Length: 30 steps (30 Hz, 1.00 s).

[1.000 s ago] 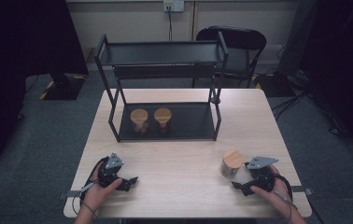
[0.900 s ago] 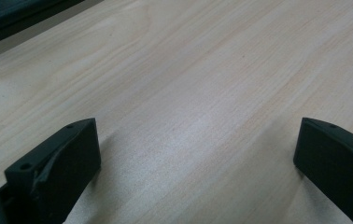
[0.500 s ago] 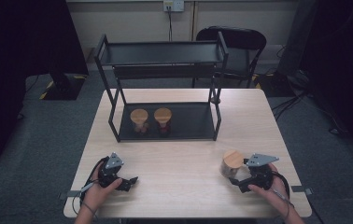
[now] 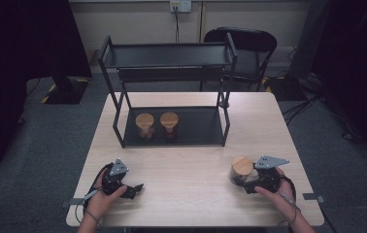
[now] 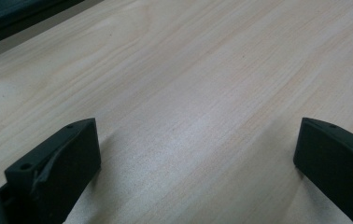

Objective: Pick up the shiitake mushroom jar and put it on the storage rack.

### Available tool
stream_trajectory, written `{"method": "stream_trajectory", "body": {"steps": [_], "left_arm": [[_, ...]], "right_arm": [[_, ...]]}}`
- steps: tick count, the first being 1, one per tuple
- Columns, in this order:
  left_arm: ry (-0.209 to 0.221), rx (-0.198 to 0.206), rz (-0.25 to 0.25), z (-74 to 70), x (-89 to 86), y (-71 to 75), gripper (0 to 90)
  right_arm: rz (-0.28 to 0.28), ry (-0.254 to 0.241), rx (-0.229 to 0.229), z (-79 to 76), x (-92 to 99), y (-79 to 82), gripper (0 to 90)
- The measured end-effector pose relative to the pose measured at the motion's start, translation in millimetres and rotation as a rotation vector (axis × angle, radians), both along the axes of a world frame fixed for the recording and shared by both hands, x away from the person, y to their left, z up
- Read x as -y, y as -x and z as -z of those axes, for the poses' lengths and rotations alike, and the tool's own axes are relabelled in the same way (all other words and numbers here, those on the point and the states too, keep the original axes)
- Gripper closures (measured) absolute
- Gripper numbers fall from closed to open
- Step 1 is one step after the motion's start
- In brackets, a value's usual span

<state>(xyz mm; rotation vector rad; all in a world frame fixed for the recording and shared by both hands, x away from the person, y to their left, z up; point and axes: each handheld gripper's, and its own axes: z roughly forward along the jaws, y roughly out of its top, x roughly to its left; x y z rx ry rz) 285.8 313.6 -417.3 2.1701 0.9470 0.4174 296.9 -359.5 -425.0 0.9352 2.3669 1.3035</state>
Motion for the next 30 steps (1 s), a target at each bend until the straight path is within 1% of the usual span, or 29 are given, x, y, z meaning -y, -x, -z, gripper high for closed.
{"method": "stream_trajectory", "body": {"steps": [2, 4, 7, 11, 12, 14, 17, 19, 21, 26, 30], "left_arm": [[0.0, 0.0, 0.0, 0.0, 0.0, 0.1, 0.2], [0.0, 0.0, 0.0, 0.0, 0.0, 0.1, 0.2], [0.0, 0.0, 0.0, 0.0, 0.0, 0.1, 0.2], [0.0, 0.0, -0.001, 0.0, 0.0, 0.1, 0.2], [0.0, 0.0, 0.0, 0.0, 0.0, 0.1, 0.2], [0.0, 0.0, -0.001, 0.0, 0.1, 0.2, 0.2], [0.0, 0.0, -0.001, 0.0, 0.1, 0.3, 0.2], [0.0, 0.0, -0.002, 0.0, 0.2, 0.3, 0.2], [0.0, 0.0, -0.002, 0.0, 0.2, 0.3, 0.2], [-0.001, 0.001, -0.001, -0.1, 0.2, 0.3, 0.2], [0.0, 0.0, -0.002, 0.0, 0.2, 0.3, 0.2]], "right_arm": [[-0.006, -0.013, -0.007, 0.5, -0.2, -3.1, 17.5], [-0.024, 0.001, 0.011, -0.2, -3.0, -3.6, 21.3], [-0.02, -0.006, 0.021, 0.1, -5.5, -2.3, 23.5], [-0.024, 0.03, 0.048, -3.8, -10.2, 0.5, 25.3], [-0.022, 0.034, 0.049, -5.2, -11.2, 0.5, 25.4], [-0.02, 0.02, 0.035, -5.6, -11.1, -1.7, 25.4], [-0.024, 0.043, 0.037, -9.0, -15.6, -3.0, 25.4], [-0.025, 0.037, 0.036, -10.5, -17.0, -4.6, 25.4], [-0.026, 0.04, 0.039, -12.9, -18.7, -5.7, 25.4], [-0.026, 0.041, 0.036, -21.6, -21.6, -10.2, 25.5], [-0.031, 0.031, 0.035, -29.1, -26.3, -15.3, 25.5]]}}
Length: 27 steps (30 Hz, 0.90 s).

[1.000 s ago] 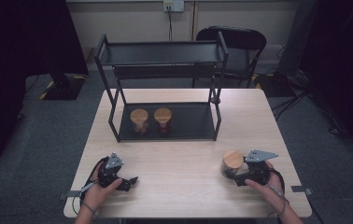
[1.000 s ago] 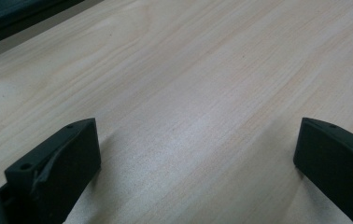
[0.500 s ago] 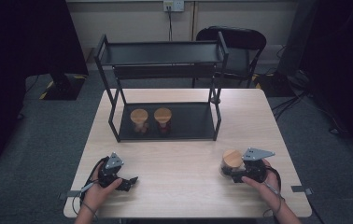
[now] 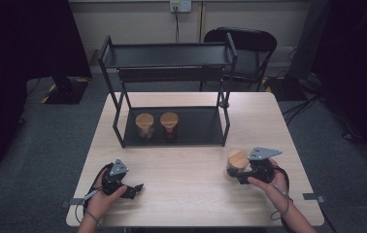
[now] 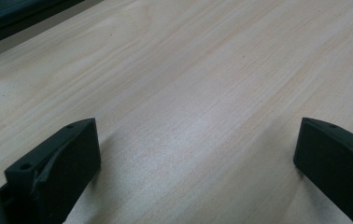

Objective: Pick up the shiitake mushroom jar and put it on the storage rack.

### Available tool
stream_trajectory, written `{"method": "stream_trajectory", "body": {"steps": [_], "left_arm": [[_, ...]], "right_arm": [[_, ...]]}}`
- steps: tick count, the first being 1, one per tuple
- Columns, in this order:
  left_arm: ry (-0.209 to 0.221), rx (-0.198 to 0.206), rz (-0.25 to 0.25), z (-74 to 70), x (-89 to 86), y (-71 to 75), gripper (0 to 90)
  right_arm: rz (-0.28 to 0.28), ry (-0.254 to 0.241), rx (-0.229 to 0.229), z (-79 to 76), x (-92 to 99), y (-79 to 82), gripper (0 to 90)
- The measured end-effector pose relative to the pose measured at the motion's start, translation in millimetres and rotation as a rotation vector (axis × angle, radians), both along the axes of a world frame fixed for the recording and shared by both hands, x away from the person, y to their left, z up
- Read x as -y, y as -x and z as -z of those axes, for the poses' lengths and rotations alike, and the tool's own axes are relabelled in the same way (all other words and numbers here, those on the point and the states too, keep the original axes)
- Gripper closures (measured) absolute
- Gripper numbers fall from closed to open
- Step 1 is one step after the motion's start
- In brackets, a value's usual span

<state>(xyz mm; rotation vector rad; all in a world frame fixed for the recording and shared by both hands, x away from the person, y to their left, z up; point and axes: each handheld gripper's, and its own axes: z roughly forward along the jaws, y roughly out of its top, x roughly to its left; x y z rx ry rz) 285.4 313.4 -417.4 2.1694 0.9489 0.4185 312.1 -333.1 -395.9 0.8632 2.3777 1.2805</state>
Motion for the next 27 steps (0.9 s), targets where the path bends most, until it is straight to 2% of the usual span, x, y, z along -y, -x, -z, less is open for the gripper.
{"method": "stream_trajectory", "body": {"steps": [9, 22, 27], "left_arm": [[0.0, 0.0, 0.0, 0.0, 0.0, 0.0, 0.2], [0.0, 0.0, 0.0, 0.0, 0.0, 0.0, 0.2], [0.0, 0.0, 0.0, 0.0, 0.0, 0.0, 0.2]], "right_arm": [[-0.04, 0.018, 0.003, -10.9, -24.3, -16.2, 25.5], [-0.066, 0.018, -0.009, -14.2, -47.0, -32.3, 25.5], [-0.059, 0.015, -0.012, -13.6, -53.4, -37.0, 25.5]]}}
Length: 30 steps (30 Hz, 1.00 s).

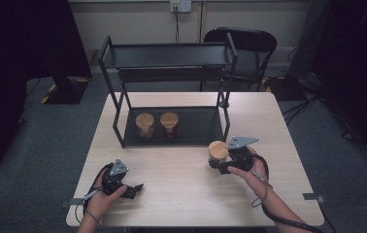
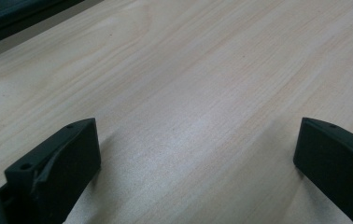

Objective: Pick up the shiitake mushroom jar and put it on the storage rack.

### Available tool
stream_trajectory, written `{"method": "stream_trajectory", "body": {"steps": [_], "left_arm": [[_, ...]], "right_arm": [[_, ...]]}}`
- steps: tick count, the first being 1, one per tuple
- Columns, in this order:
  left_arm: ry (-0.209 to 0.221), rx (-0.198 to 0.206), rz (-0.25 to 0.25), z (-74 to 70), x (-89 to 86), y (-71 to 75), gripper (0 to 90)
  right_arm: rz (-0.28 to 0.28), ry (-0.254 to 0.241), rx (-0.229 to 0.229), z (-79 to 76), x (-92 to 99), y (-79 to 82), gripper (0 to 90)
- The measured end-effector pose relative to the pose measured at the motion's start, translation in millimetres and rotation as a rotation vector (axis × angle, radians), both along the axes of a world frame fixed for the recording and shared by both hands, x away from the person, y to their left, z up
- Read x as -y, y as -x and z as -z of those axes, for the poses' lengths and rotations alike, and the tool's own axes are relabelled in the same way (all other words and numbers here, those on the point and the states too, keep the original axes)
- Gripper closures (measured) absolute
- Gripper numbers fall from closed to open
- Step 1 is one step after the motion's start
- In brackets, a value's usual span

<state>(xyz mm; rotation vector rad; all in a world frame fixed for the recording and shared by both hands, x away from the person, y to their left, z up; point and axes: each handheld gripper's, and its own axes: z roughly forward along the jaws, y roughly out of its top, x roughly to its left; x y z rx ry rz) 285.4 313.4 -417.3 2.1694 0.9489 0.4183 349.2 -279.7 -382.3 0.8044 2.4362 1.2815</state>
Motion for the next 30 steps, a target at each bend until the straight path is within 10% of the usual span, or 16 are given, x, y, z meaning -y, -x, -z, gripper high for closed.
{"method": "stream_trajectory", "body": {"steps": [30], "left_arm": [[0.0, 0.0, 0.0, 0.0, 0.0, 0.0, 0.2]], "right_arm": [[-0.007, 0.01, -0.008, -5.4, -32.4, -26.7, 25.5]]}}
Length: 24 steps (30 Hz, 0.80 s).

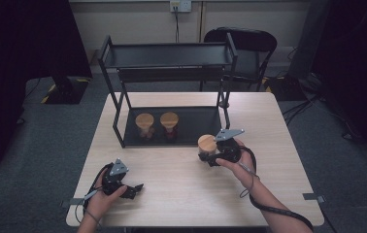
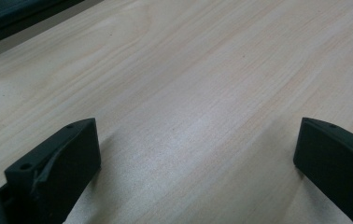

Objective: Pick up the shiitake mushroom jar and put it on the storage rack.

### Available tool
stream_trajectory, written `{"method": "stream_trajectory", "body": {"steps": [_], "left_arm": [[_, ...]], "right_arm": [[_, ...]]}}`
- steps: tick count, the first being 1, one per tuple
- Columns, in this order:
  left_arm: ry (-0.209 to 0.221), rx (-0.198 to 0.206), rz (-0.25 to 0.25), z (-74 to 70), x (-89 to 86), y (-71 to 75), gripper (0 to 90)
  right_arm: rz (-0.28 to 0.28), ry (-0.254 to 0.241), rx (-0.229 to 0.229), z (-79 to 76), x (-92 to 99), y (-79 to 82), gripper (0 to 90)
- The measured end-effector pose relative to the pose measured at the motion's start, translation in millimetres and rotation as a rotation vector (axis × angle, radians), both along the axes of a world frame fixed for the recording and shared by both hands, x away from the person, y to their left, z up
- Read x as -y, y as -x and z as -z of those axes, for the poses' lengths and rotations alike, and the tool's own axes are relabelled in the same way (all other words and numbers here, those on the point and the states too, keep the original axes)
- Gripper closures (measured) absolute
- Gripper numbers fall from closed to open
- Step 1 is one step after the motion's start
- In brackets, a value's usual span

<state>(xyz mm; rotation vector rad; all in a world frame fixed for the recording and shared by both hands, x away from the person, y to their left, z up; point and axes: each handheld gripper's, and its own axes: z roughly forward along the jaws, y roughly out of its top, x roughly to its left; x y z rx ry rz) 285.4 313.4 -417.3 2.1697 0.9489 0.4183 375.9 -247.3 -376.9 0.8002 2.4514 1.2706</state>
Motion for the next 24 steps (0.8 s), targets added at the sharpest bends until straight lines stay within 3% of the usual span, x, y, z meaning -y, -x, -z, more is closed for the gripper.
{"method": "stream_trajectory", "body": {"steps": [24], "left_arm": [[0.0, 0.0, 0.0, 0.0, 0.0, 0.0, 0.2]], "right_arm": [[0.028, 0.003, 0.002, -2.8, -15.3, -18.1, 25.5]]}}
